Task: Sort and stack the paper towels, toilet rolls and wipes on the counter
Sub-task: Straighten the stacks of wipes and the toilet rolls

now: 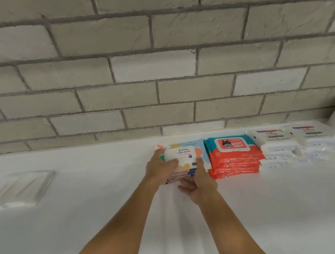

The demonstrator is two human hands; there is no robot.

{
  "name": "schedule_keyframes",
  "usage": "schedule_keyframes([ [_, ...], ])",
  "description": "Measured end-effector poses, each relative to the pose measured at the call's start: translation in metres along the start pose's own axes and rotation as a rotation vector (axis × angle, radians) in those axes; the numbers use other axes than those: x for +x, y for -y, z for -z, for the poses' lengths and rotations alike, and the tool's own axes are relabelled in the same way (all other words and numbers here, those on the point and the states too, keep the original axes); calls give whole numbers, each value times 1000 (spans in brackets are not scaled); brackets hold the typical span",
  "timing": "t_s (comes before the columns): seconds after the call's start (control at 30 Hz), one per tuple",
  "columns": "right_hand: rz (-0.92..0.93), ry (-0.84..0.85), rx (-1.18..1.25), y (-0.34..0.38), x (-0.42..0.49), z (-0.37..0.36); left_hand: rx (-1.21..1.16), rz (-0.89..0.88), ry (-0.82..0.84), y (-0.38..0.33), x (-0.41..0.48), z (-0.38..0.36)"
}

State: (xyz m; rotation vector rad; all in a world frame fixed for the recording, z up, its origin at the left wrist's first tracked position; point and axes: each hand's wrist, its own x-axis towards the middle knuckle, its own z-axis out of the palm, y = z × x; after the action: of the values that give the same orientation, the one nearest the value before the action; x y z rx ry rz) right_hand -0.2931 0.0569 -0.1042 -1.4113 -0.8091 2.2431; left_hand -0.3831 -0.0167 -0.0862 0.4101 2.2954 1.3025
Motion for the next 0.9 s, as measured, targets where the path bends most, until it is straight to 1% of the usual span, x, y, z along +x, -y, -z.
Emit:
schedule_keyframes([
  [0.1,-33,39,-118,7,3,2,-6,6,2,-1,-1,-1],
  [0.2,-39,41,-183,8,3,3,-4,16,3,0,-2,0],
  [0.37,-57,122,-289,9,3,9,-17,34,-7,8,2,10],
  [0.47,-43,130,-357,8,2,5,-53,56,-14,14,3,19],
  [0.63,84,17,-328,-8,10,-13,-138,97,-40,22,4,32],
  [0.73,174,-14,-267,-15,11,-18,-155,98,-32,25,4,36],
  [0.8,204,-4,-267,-14,10,-17,-153,92,-8,26,3,38],
  [0.9,194,62,-294,-11,8,-14,-179,69,18,29,3,41],
])
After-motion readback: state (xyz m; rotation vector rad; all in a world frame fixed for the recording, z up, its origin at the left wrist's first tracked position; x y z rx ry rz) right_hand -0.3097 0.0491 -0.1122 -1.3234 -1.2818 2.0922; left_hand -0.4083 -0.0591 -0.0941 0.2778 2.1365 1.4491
